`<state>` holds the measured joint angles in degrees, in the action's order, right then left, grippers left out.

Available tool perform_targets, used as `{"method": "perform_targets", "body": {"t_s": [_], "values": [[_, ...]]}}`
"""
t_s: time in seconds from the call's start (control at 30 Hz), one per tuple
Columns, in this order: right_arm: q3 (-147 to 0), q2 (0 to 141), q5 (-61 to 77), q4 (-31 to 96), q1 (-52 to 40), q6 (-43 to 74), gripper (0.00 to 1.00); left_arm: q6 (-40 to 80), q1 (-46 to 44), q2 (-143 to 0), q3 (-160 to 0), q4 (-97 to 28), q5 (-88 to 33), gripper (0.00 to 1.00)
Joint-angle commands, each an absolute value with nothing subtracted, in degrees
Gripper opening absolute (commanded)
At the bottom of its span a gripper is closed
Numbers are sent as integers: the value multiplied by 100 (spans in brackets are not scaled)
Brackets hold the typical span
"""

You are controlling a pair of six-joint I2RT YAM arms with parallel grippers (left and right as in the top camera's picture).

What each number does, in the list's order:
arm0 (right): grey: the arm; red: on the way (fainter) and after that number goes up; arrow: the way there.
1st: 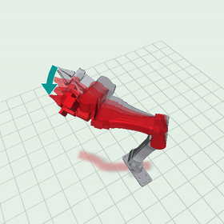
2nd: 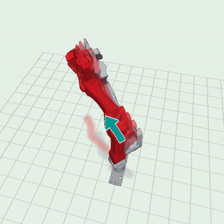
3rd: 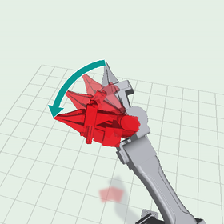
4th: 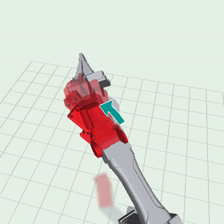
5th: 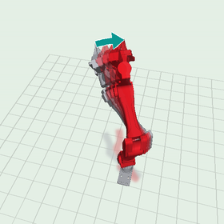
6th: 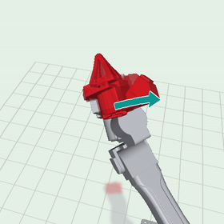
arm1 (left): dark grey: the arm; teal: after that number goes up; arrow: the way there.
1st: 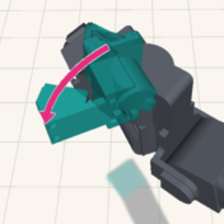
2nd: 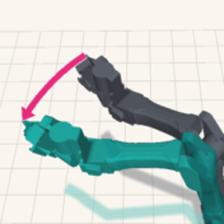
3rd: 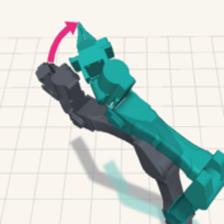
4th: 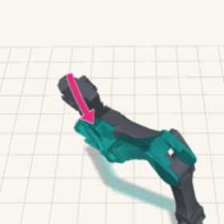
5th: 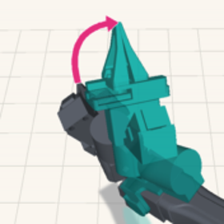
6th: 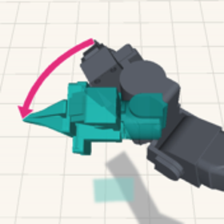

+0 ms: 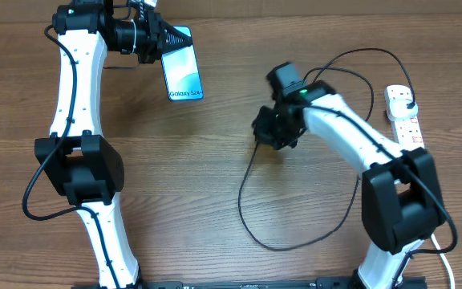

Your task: Plug charger to phone and switch on socket

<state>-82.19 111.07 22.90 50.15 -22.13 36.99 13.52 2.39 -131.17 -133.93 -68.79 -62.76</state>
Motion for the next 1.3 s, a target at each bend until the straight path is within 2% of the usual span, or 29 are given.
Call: {"method": "perform_targets", "body": {"t_s": [0.0,0.17,0.4,0.53,0.63,0.8,1.0,1.27], "values": [[-8372,11102,4624,4510,-1817,3041,4,1439,261,-12964,-13515,-6877,-6455,4],[-8370,11102,5721,4160,-1474,2587,4,1439,261,-12964,-13515,-6877,-6455,5],[-8370,11102,7806,4132,-1455,666,4,1846,257,-12964,-13515,-6410,-6539,4],[-8370,11102,8468,3688,-1455,589,4,2016,255,-12964,-13515,-5450,-7690,4],[-8372,11102,8991,3203,-1455,650,4,2569,250,-12964,-13515,-4875,-7850,4],[-8372,11102,8991,2296,-1455,1516,4,3660,121,-12964,-13515,-3673,-7848,4],[-8372,11102,8895,637,-1455,2978,4,5461,-248,-12964,-13515,-1772,-7599,4],[-8372,11102,8442,-2147,-1448,5922,4,6283,-416,-12964,-13515,-1192,-7159,4]]}}
